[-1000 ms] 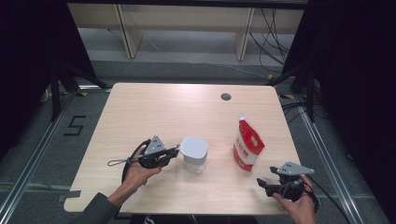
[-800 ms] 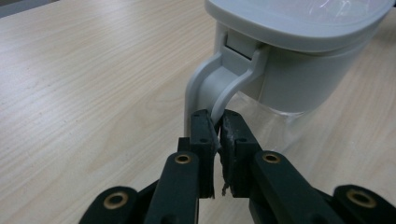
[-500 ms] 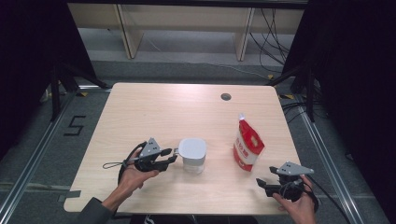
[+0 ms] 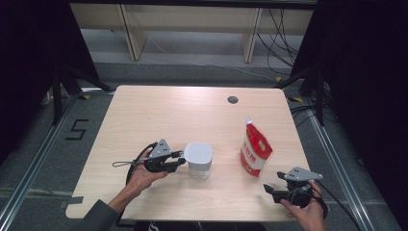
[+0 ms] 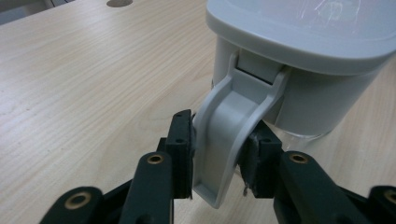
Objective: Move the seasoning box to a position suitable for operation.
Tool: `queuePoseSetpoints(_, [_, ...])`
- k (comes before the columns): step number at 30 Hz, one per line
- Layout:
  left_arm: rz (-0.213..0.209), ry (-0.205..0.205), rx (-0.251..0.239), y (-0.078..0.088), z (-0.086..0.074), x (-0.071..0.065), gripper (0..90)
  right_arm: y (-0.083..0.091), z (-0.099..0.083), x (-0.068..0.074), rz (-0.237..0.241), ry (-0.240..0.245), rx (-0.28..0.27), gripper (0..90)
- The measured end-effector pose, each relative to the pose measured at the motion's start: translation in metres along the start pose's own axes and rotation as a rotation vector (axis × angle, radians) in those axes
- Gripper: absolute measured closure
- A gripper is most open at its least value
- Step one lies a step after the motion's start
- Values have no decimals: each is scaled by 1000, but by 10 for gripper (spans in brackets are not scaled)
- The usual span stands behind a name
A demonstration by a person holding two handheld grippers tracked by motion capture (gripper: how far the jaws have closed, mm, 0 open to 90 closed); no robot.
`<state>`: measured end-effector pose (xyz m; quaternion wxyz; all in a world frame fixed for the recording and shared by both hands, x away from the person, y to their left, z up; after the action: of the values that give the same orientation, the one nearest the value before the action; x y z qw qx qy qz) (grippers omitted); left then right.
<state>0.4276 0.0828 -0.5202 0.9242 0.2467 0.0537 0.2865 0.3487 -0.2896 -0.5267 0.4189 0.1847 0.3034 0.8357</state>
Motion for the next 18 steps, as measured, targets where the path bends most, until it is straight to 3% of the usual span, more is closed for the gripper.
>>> queuePoseSetpoints(1, [-2,-19,3,1,0,0,688,0,0,0,0,0,0,278])
queuePoseSetpoints(6, [8,-22,21,5,-1,-5,692,0,0,-1,-4,0,-8,278])
queuePoseSetpoints(8, [9,-5,19,7,-2,-9,692,0,0,0,-1,-7,-5,282])
queuePoseSetpoints(10, [-1,-24,23,8,-3,-10,692,0,0,0,-2,-3,-8,284])
queuePoseSetpoints(11, [7,-2,26,9,-3,-13,692,0,0,0,-2,-4,-7,284])
queuePoseSetpoints(12, [3,-32,32,10,-3,-13,692,1,0,0,-2,-5,-7,285])
queuePoseSetpoints(14, [7,-17,32,12,-4,-17,692,1,1,0,-3,0,-13,286])
queuePoseSetpoints(15, [-7,-30,30,13,-4,-18,692,1,1,-1,-3,-3,-13,286])
queuePoseSetpoints(16, [-9,-7,31,13,-5,-21,691,1,1,0,-2,-7,-13,286])
queuePoseSetpoints(18, [-14,-22,29,14,-5,-22,691,1,1,-1,-1,4,-15,286])
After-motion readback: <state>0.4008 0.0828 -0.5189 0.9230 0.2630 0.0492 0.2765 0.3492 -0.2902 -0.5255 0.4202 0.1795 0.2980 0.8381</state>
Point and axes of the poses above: each handheld gripper's, and its own axes: y roughly backward along the jaws, z roughly out of its top, x roughly to its left, the point moved 6 cm from there along -y, roughly forward along the jaws, and after that the axes turned 3 degrees about -y, right-handed, at the moved point
